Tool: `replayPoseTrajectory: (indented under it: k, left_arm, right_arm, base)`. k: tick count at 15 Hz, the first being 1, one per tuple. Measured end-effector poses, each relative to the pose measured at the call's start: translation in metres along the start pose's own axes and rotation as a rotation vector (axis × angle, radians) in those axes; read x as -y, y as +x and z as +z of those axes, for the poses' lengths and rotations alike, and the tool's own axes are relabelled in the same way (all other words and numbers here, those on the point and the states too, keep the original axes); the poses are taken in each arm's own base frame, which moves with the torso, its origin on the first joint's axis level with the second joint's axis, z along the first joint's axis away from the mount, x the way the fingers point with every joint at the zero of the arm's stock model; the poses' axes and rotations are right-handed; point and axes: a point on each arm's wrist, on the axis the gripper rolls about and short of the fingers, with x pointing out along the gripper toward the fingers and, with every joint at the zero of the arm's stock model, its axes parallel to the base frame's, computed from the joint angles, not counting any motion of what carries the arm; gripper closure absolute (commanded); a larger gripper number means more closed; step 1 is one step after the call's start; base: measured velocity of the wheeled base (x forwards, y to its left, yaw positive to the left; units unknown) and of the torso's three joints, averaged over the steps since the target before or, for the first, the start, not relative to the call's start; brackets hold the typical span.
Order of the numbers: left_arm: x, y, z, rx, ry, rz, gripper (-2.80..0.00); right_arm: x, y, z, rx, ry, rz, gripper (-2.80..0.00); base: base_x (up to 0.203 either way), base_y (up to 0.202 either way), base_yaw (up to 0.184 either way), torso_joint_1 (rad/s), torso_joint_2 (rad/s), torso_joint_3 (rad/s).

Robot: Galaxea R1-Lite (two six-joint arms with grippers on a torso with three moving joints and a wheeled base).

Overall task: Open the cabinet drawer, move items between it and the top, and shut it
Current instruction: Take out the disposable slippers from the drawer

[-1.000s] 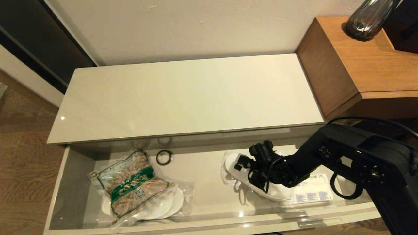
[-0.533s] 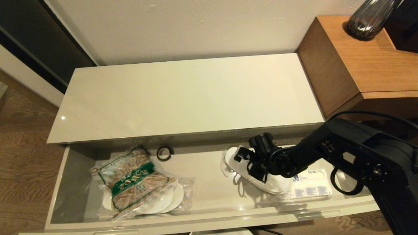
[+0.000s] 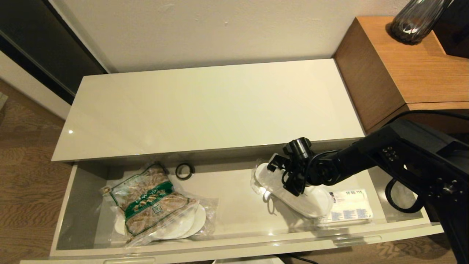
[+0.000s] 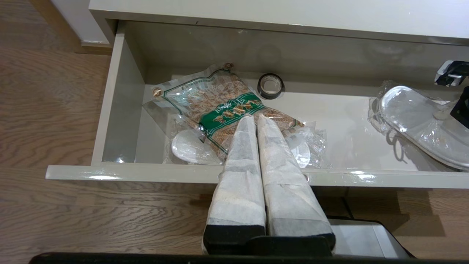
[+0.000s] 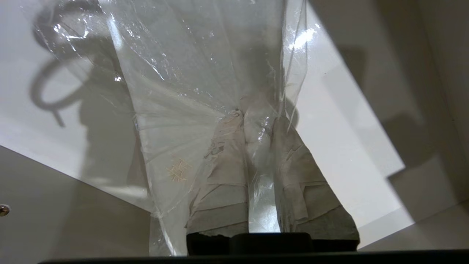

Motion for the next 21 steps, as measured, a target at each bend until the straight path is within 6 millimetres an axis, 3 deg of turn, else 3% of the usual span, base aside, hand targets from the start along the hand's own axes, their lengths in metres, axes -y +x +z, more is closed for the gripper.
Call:
replayPoseTrajectory:
  k: [5, 13, 21]
  left_arm:
    - [0.0, 0.0, 0.0, 0.0, 0.0, -0.001, 0.0]
    - [0.0, 0.0, 0.0, 0.0, 0.0, 0.0, 0.0]
    - [0.0, 0.0, 0.0, 0.0, 0.0, -0.001, 0.0]
  right_arm:
    - [0.005, -0.018, -0.003, -0.016, -0.005, 0.014, 0.0]
    - [0.008, -0.077, -0.014, -0.03, -0.036, 0.057, 0.0]
    - [-0.012, -0.13, -0.031, -0.007, -0.054, 0.084, 0.0]
  base:
    - [0.0, 0.0, 0.0, 0.0, 0.0, 0.0]
    - [0.0, 0.0, 0.0, 0.0, 0.0, 0.0]
    - [0.0, 0.0, 0.0, 0.0, 0.0, 0.0]
